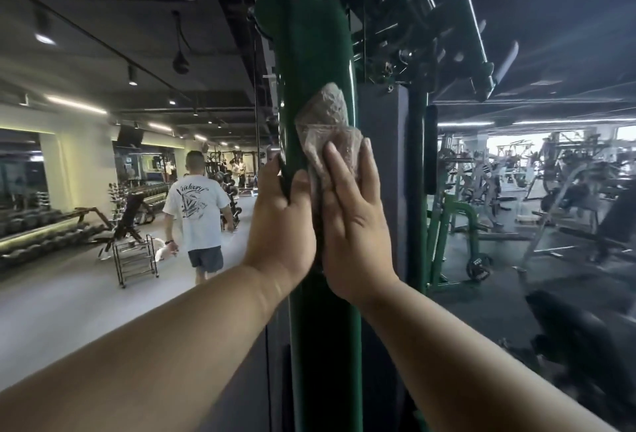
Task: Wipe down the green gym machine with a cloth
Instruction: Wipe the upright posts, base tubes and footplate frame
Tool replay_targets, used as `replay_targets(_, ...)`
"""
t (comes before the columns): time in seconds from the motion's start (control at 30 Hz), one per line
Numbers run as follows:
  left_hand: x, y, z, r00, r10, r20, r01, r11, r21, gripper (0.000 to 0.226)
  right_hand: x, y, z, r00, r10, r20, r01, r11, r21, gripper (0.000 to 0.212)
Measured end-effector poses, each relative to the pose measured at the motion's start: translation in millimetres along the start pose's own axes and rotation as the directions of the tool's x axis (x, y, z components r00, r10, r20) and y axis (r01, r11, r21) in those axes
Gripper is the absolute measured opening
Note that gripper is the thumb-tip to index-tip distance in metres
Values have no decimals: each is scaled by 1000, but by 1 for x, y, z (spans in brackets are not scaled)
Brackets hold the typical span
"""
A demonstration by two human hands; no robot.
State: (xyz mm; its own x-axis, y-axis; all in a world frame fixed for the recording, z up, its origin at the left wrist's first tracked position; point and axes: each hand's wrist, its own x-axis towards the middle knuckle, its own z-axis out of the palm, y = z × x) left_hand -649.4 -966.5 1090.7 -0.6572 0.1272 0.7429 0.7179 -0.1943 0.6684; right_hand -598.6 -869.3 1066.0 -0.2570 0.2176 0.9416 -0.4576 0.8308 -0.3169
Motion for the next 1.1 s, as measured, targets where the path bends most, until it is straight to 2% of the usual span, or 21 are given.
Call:
replay_targets(0.1, 0, 0, 1, 1000, -16, 8, 16, 999, -40, 21, 14, -4, -5, 1000, 16, 23, -16, 1000, 1, 49)
replay_targets(0.2, 1, -2, -3, 998, -8, 64, 9, 1000, -5, 15, 68, -15, -13, 999, -12, 42, 12, 1000, 15, 49)
replay_targets(0.33, 4, 0, -13, 989, -31, 146, 29, 999, 18, 26, 116, -28, -17, 998, 27, 58, -32, 996, 81, 50)
replay_targets(0.5, 9, 5, -23, 969, -91, 229, 98, 995, -22, 30, 66, -13, -16, 997, 3, 80, -12, 994, 110, 54)
replay_targets(0.6, 6, 3, -22, 972, -92, 215, 102, 994, -34, 27, -3, 6, -11, 990, 56, 129, -75, 986, 151, 57)
replay_targets(0.67, 4, 0, -19, 972, -104, 209, 126, 988, -95, 29, -29, 15, -9, 982, 87, 166, -126, 962, 242, 56)
replay_targets(0.77, 1, -1, -16, 979, -77, 187, 100, 988, -115, 31, -12, 17, -13, 975, 86, 203, -148, 938, 313, 55)
replay_targets(0.97, -5, 3, -16, 978, -71, 199, 82, 996, -46, 33, 105, -6, -25, 978, 21, 209, -87, 946, 312, 55)
replay_targets(1.1, -5, 4, -18, 977, -72, 202, 95, 989, -110, 33, 93, -2, -16, 982, 52, 180, -125, 899, 420, 59)
